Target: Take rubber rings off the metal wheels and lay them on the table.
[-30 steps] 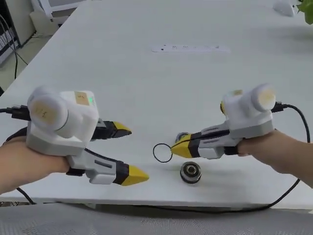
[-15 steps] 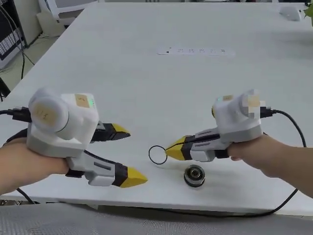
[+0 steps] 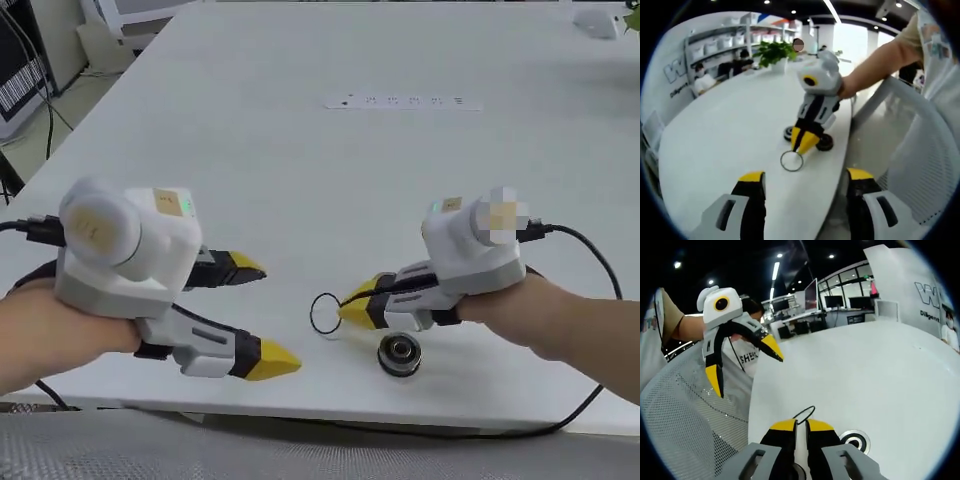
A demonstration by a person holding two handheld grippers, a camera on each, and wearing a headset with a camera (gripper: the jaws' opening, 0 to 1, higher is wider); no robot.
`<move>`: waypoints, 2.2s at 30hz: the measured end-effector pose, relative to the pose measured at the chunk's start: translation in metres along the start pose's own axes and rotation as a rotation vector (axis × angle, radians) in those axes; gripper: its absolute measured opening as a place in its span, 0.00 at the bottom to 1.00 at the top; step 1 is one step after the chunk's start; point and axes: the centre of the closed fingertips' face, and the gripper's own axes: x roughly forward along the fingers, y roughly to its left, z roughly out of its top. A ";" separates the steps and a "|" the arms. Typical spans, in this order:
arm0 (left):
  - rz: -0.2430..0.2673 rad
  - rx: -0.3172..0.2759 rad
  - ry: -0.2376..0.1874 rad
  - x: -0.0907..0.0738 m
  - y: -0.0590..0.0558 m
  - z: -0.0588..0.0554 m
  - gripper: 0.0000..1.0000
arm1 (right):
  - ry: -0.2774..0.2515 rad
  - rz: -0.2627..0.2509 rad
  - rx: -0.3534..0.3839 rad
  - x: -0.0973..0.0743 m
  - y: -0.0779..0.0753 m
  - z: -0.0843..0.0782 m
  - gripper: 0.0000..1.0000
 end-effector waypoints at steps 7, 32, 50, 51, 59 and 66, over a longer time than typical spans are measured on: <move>0.000 -0.002 0.007 0.000 0.000 -0.001 0.65 | -0.013 -0.007 -0.018 0.000 -0.001 0.002 0.20; -0.032 0.019 0.017 0.010 -0.005 0.008 0.65 | -0.170 -0.048 0.011 -0.048 0.002 0.026 0.38; -0.078 0.050 0.032 0.029 -0.013 0.015 0.62 | -0.181 -0.060 0.053 -0.069 0.010 0.001 0.39; -0.080 0.055 0.033 0.030 -0.013 0.016 0.62 | -0.179 -0.059 0.054 -0.069 0.011 -0.001 0.39; -0.095 0.073 0.034 0.041 -0.016 0.021 0.60 | -0.156 -0.051 0.049 -0.070 0.015 -0.015 0.37; -0.115 0.079 0.042 0.050 -0.019 0.022 0.57 | -0.132 -0.057 0.043 -0.073 0.013 -0.029 0.35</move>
